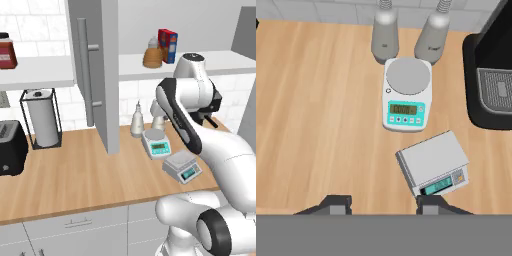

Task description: Pick the honey bottle and place it on the digital scale for weighing, and close the cabinet.

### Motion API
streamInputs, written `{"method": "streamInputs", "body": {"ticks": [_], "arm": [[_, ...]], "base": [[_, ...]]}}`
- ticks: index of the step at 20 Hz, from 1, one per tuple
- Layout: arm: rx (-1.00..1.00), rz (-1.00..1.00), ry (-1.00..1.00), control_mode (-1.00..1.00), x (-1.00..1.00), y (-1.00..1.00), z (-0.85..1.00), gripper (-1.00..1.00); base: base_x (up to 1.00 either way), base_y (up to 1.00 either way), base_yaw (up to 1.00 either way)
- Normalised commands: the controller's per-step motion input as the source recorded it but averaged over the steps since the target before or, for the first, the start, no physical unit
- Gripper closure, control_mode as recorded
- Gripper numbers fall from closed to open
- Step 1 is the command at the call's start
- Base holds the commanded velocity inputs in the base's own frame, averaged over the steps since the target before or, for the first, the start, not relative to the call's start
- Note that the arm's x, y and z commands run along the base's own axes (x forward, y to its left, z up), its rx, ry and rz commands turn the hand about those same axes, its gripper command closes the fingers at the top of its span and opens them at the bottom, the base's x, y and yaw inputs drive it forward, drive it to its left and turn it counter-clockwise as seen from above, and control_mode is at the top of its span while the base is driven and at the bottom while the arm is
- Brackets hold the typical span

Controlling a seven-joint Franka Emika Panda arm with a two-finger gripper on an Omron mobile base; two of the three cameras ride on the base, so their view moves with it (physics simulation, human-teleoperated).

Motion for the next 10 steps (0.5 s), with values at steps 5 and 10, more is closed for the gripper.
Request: {"method": "streamInputs", "body": {"ticks": [5,10], "arm": [[0.00,0.00,-0.10,-1.00,-0.44,0.03,0.00,-1.00],[-0.01,0.00,-0.45,-1.00,-0.94,0.00,0.04,-1.00]], "base": [[0.00,0.00,0.00],[0.00,0.00,0.00]]}}
